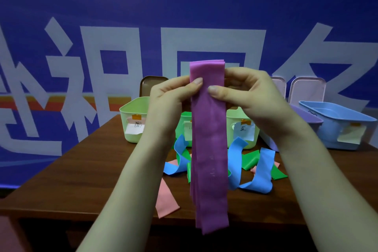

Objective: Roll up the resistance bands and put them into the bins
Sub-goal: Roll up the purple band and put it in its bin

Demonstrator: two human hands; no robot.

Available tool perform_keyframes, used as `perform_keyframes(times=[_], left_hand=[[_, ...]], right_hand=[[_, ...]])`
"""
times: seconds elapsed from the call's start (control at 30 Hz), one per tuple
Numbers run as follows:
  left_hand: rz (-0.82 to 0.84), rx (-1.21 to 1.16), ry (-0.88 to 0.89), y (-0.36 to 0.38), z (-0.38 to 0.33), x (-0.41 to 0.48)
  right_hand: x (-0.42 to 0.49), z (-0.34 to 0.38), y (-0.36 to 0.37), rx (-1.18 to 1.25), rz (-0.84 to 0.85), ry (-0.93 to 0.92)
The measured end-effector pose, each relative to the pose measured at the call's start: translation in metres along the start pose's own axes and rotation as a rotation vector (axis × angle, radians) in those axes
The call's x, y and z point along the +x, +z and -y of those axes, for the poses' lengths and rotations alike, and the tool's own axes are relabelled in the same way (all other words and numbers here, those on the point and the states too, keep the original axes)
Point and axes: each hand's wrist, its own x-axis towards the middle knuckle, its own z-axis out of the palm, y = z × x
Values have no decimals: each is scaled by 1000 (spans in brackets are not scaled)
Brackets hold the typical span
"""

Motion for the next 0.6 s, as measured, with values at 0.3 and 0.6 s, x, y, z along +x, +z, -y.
perform_keyframes(times=[0.3,0.6], left_hand=[[44,183,135,-2,-2,-1],[175,129,117,-8,-6,1]], right_hand=[[-2,-3,-7,131,53,-9],[-1,-1,-13,202,34,51]])
